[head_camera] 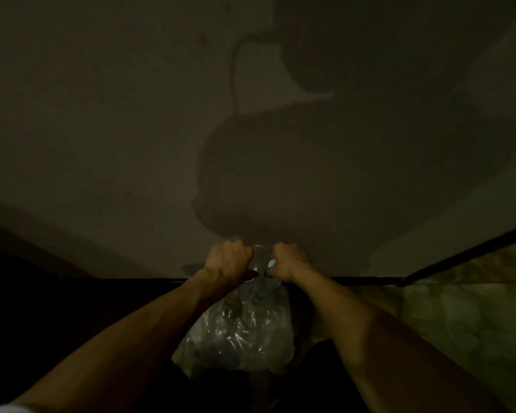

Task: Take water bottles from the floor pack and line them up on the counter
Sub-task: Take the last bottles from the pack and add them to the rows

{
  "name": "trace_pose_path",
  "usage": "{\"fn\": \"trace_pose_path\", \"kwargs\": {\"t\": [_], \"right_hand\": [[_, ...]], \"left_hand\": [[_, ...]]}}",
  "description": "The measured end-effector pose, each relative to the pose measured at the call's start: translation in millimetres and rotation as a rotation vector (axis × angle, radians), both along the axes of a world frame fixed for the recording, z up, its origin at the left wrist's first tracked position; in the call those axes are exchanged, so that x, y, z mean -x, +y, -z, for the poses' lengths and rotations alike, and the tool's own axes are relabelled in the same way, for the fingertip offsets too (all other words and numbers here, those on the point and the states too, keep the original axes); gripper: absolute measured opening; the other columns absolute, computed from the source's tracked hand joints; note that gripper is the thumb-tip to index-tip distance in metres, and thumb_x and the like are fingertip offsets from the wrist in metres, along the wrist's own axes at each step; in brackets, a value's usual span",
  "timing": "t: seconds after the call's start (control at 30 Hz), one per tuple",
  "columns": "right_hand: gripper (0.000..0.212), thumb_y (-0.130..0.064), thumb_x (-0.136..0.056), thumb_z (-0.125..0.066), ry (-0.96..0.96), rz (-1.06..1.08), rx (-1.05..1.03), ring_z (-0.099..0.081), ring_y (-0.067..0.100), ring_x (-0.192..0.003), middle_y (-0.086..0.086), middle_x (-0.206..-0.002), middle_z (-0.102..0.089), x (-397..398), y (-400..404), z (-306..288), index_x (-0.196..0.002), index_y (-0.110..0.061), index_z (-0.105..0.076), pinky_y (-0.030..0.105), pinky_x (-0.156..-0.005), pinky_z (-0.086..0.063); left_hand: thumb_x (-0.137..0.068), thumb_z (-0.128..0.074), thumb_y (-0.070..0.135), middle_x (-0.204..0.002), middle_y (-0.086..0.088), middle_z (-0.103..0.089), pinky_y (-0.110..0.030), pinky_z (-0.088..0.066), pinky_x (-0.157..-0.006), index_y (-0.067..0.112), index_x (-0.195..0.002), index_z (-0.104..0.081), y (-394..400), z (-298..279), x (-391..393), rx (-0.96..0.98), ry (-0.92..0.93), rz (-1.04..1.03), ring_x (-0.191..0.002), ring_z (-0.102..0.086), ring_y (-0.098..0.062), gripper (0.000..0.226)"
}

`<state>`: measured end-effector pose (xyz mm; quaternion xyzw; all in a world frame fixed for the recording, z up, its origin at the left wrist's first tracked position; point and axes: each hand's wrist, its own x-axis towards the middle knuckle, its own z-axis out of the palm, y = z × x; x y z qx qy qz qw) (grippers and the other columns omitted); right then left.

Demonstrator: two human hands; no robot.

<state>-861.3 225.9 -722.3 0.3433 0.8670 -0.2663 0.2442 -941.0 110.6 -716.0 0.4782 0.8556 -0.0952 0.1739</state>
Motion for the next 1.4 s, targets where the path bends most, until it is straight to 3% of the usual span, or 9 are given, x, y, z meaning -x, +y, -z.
{"fn": "trace_pose_path", "kwargs": {"t": [0.2,0.4,0.53,0.87,1.03,1.23,1.4], "right_hand": [[0.032,-0.023,-0.087,-0.063,0.029,-0.014,-0.001,-0.060,0.031,-0.108,0.013,-0.121,-0.059,-3.5,-3.9,-122.1,-0.115,-0.010,-0.058,0.032,-0.080,-0.046],[0.024,-0.026,-0.081,-0.069,0.050,-0.036,-0.031,-0.059,0.030,-0.105,0.010,-0.115,-0.059,-3.5,-7.8,-254.1,-0.097,-0.020,-0.052,0.039,-0.087,-0.051],[0.023,-0.027,-0.079,-0.069,0.082,-0.049,-0.067,-0.059,0.030,-0.099,0.009,-0.103,-0.058,-2.6,-6.4,-339.0,-0.085,-0.020,-0.048,0.038,-0.079,-0.049],[0.028,-0.033,-0.069,-0.080,0.225,-0.132,-0.234,-0.068,0.027,-0.082,0.009,-0.085,-0.068,1.7,-7.7,-498.9,-0.077,-0.019,-0.057,0.040,-0.073,-0.057],[0.024,-0.028,-0.069,-0.080,0.375,-0.169,-0.238,-0.068,0.025,-0.074,0.013,-0.087,-0.071,-15.1,-24.4,-557.8,-0.075,-0.017,-0.059,0.044,-0.073,-0.060],[0.023,-0.033,-0.072,-0.071,0.566,-0.214,-0.271,-0.055,0.019,-0.074,0.000,-0.078,-0.059,-61.8,-58.7,-608.1,-0.079,-0.018,-0.055,0.031,-0.063,-0.042],[0.024,-0.039,-0.073,-0.066,0.686,-0.265,-0.297,-0.059,0.022,-0.077,0.003,-0.080,-0.062,-98.5,-90.1,-637.2,-0.080,-0.018,-0.058,0.031,-0.063,-0.043]], "left_hand": [[-0.091,-0.055,0.053,-0.121,-0.008,-0.061,-0.035,-0.047,-0.085,0.014,-0.120,-0.058,-7.9,-121.1,-2.6,-0.024,0.006,-0.015,-0.108,-0.061,-0.026,0.048],[-0.092,-0.053,0.054,-0.113,-0.006,-0.065,-0.032,-0.044,-0.073,0.015,-0.115,-0.060,-12.0,-245.6,-2.0,-0.088,0.050,0.001,-0.098,-0.064,-0.024,0.046],[-0.091,-0.053,0.056,-0.107,-0.005,-0.066,-0.031,-0.040,-0.066,0.019,-0.108,-0.060,-9.5,-322.6,0.7,-0.135,0.094,0.029,-0.091,-0.065,-0.023,0.042],[-0.083,-0.062,0.060,-0.101,0.000,-0.067,-0.030,-0.043,-0.067,0.025,-0.106,-0.063,-20.7,-468.7,7.9,-0.454,0.178,-0.029,-0.090,-0.064,-0.021,0.042],[-0.078,-0.067,0.061,-0.098,0.002,-0.068,-0.031,-0.052,-0.071,0.025,-0.103,-0.065,-48.3,-525.9,-6.0,-0.664,0.193,-0.095,-0.086,-0.065,-0.019,0.043],[-0.075,-0.074,0.056,-0.085,0.003,-0.066,-0.032,-0.052,-0.066,0.026,-0.094,-0.067,-89.1,-584.4,-42.3,-0.803,-0.057,-0.230,-0.078,-0.062,-0.015,0.036],[-0.076,-0.073,0.055,-0.086,0.000,-0.069,-0.038,-0.056,-0.073,0.024,-0.094,-0.071,-127.0,-616.4,-77.3,-0.879,-0.056,-0.279,-0.079,-0.064,-0.017,0.036]]}}
